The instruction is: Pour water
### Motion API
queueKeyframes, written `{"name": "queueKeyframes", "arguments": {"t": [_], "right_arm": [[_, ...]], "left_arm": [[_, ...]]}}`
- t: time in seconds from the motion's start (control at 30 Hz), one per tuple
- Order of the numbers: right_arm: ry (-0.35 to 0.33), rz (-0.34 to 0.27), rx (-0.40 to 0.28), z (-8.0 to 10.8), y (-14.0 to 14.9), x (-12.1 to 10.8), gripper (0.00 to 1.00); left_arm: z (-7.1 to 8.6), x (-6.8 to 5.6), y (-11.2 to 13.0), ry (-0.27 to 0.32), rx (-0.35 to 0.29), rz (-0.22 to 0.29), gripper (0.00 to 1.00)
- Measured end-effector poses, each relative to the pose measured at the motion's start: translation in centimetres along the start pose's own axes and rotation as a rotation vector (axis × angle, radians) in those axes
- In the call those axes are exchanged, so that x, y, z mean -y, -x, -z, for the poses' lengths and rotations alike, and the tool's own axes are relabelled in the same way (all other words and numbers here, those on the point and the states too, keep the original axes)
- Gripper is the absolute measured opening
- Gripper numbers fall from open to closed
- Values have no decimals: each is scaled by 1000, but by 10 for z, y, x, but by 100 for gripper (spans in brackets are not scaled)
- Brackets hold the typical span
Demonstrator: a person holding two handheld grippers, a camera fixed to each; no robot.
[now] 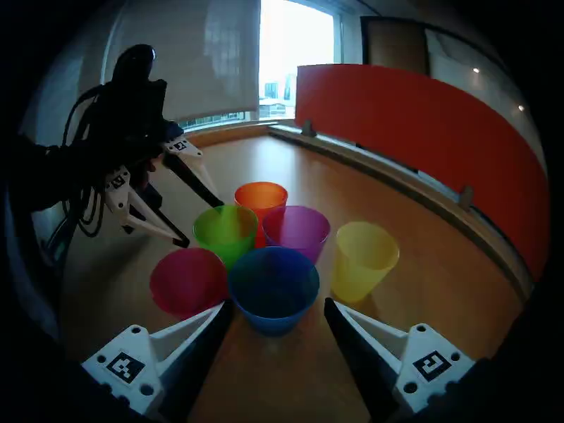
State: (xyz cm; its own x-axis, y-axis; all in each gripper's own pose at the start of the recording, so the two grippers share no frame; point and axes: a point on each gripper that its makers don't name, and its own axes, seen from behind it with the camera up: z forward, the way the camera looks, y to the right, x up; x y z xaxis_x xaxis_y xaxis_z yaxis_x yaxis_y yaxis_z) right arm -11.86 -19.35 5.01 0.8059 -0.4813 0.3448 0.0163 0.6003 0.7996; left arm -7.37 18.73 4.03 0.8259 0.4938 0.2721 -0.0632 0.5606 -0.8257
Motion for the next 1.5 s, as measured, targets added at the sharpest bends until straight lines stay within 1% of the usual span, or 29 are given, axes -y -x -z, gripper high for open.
{"name": "queueKeyframes", "arguments": {"t": [0.2, 0.7, 0.9, 1.2, 1.5], "right_arm": [[-9, -3, 7, -5, 0, 0, 99], [-25, -2, 18, -18, -4, 3, 100], [-29, -16, 18, -22, -4, 4, 99], [-30, -12, 19, -25, -3, 4, 99], [-27, -8, 22, -26, -2, 3, 99]], "left_arm": [[-7, 1, 1, -3, 12, -13, 83], [-20, 2, 1, 7, 20, -12, 83], [-25, 2, -1, 9, 16, -6, 83], [-29, 1, 2, 6, 22, -11, 83], [-32, 2, 1, 8, 16, -1, 83]]}}
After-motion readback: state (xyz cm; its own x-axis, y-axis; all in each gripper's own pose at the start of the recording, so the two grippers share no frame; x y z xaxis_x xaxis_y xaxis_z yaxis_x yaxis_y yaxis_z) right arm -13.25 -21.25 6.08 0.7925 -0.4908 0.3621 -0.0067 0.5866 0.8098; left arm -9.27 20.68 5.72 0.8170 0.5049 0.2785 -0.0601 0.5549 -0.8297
